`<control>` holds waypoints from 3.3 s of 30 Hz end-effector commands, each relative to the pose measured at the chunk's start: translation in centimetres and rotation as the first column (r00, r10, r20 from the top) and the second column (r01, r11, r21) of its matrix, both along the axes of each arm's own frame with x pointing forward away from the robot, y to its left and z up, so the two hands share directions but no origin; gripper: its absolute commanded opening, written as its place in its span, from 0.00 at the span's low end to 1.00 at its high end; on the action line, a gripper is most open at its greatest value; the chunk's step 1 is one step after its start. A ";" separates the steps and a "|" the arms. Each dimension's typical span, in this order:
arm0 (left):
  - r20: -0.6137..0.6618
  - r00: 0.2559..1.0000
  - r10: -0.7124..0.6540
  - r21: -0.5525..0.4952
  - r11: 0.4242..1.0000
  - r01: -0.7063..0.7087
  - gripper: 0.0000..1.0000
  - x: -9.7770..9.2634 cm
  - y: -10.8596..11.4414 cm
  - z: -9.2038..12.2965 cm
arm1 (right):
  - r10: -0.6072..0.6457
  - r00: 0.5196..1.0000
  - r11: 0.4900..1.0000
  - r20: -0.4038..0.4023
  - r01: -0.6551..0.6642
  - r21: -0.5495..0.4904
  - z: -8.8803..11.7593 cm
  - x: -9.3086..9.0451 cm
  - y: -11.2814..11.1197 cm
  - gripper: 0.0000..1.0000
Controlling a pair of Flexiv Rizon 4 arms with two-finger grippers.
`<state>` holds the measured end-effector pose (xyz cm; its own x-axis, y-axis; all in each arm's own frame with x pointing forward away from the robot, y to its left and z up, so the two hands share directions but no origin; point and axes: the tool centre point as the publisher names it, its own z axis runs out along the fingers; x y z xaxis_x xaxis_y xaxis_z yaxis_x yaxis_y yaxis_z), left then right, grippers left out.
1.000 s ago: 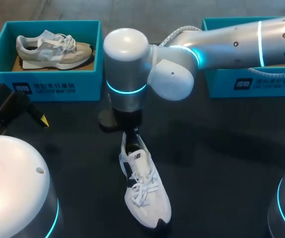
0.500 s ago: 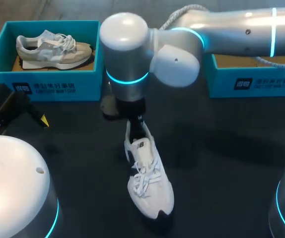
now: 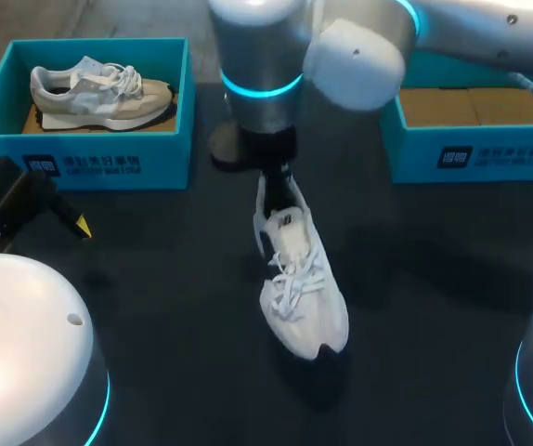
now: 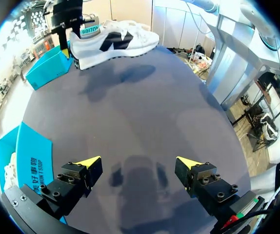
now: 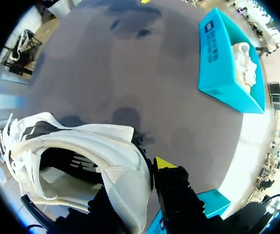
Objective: Take the shoe out of the shoebox, open the shoe tongue, remove and reinsert the insole, then place the shoe into the shoebox
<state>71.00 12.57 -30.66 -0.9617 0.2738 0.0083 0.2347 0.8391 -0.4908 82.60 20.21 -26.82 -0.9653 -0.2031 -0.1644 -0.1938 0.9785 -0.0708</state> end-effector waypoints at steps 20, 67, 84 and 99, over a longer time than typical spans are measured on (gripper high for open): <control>0.001 1.000 0.000 0.002 1.000 0.000 1.00 -0.1 0.0 0.0 | -0.009 0.999 0.998 0.036 0.011 -0.062 2.3 1.1 -3.6 0.00; 0.001 1.000 0.000 0.002 1.000 0.000 1.00 -0.1 0.0 0.0 | 0.130 0.988 0.990 0.081 -0.126 -0.060 7.0 12.2 -17.4 0.00; 0.001 1.000 0.000 0.002 1.000 0.000 1.00 -0.1 0.0 0.0 | 0.167 0.985 0.980 0.034 -0.163 -0.111 10.5 23.1 -27.7 0.00; 0.001 1.000 0.000 0.002 1.000 0.000 1.00 -0.1 0.0 0.0 | 0.142 0.988 0.982 0.054 -0.134 -0.132 11.9 29.8 -33.1 0.00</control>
<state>70.99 12.56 -30.66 -0.9618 0.2737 0.0084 0.2345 0.8391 -0.4908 111.58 -12.34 -15.29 -0.9104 -0.3584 -0.2067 -0.3132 0.9234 -0.2218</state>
